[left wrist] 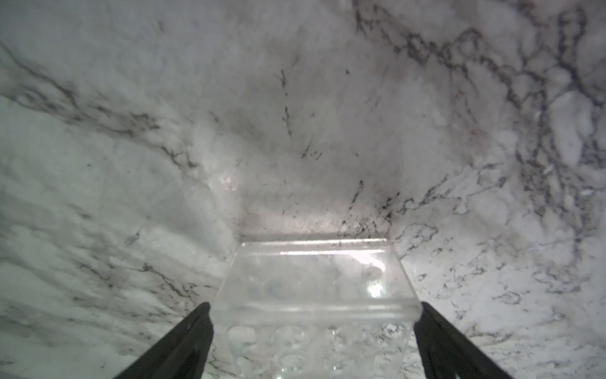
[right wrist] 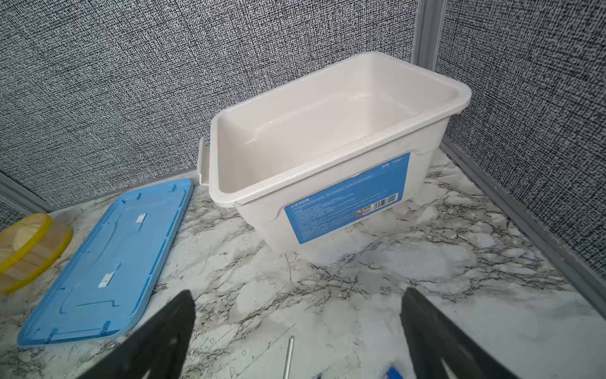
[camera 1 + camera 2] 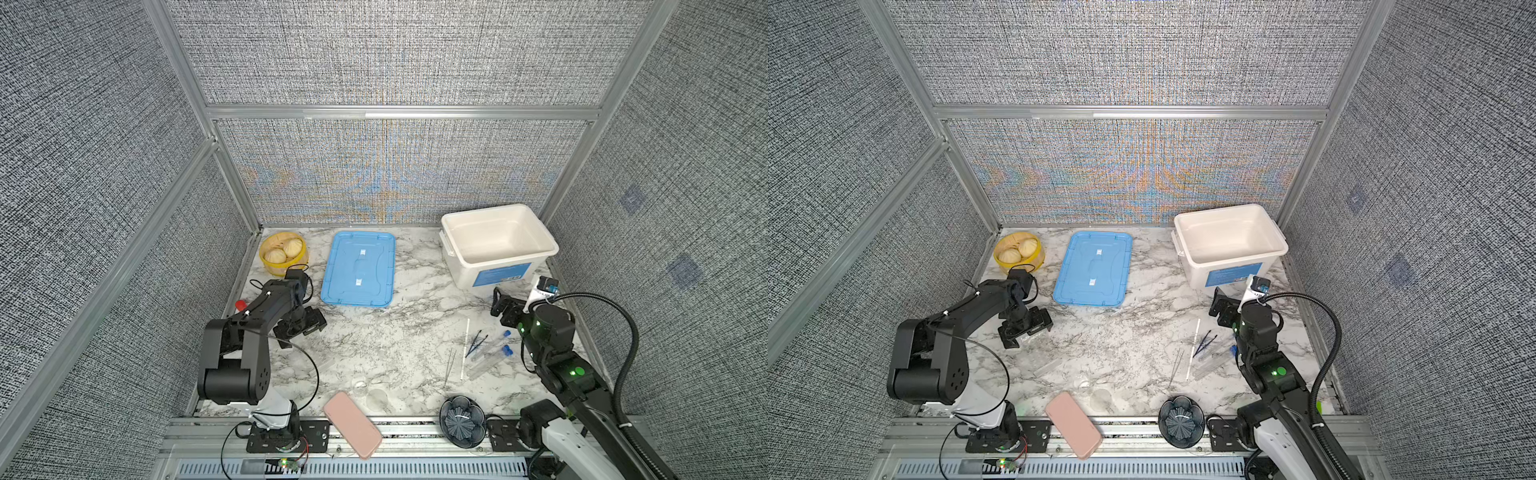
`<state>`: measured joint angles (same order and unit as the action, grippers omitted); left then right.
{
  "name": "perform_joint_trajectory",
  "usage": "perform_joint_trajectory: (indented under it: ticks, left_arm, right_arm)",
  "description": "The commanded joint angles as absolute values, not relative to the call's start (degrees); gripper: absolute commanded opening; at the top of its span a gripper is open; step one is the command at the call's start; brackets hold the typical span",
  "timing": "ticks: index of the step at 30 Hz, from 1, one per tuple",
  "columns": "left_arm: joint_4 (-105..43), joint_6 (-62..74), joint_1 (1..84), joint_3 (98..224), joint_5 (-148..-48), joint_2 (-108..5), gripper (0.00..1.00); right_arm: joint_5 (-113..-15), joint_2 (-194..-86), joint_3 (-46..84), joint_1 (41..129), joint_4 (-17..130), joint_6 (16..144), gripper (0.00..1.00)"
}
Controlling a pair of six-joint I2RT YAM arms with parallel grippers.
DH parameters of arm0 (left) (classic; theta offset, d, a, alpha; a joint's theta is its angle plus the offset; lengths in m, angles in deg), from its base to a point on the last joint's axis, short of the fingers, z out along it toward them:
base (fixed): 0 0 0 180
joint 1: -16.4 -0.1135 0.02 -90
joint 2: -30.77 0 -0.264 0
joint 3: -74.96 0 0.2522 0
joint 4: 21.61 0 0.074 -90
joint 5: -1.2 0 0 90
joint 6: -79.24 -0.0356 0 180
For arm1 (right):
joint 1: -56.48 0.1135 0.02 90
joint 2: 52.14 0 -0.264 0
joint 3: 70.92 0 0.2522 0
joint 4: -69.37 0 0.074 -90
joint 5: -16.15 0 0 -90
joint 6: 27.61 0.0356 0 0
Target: Organize the chemistry lab equipment
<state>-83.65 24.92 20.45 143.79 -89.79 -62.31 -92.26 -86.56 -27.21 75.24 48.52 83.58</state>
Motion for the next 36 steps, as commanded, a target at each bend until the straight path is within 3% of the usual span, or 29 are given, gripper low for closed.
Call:
perform_joint_trajectory:
  ticks: [1, 12, 17, 27, 36]
  left_arm:
    - [-83.20, 25.93, 20.49, 144.64, -88.52, -65.12, 0.97]
    - [-81.61, 29.29, 20.52, 145.93, -90.49, -68.13, 0.84]
    - [-81.79, 32.03, 21.04, 145.77, -97.45, -67.04, 0.77]
    - [-84.42, 37.81, 27.15, 150.99, -97.37, -65.33, 0.77]
    - [-81.21, 41.90, 30.35, 154.82, -99.88, -71.23, 0.74]
  right_arm:
    - [-90.90, -86.29, -27.24, 75.41, 49.20, 84.64, 0.96]
    - [-90.48, -85.88, -27.45, 75.46, 49.35, 84.60, 0.96]
    - [-90.66, -86.85, -27.57, 75.51, 50.12, 84.75, 0.96]
    - [-90.47, -88.61, -27.42, 75.53, 51.17, 85.61, 0.96]
    - [-90.63, -88.44, -27.82, 75.49, 51.53, 85.59, 0.96]
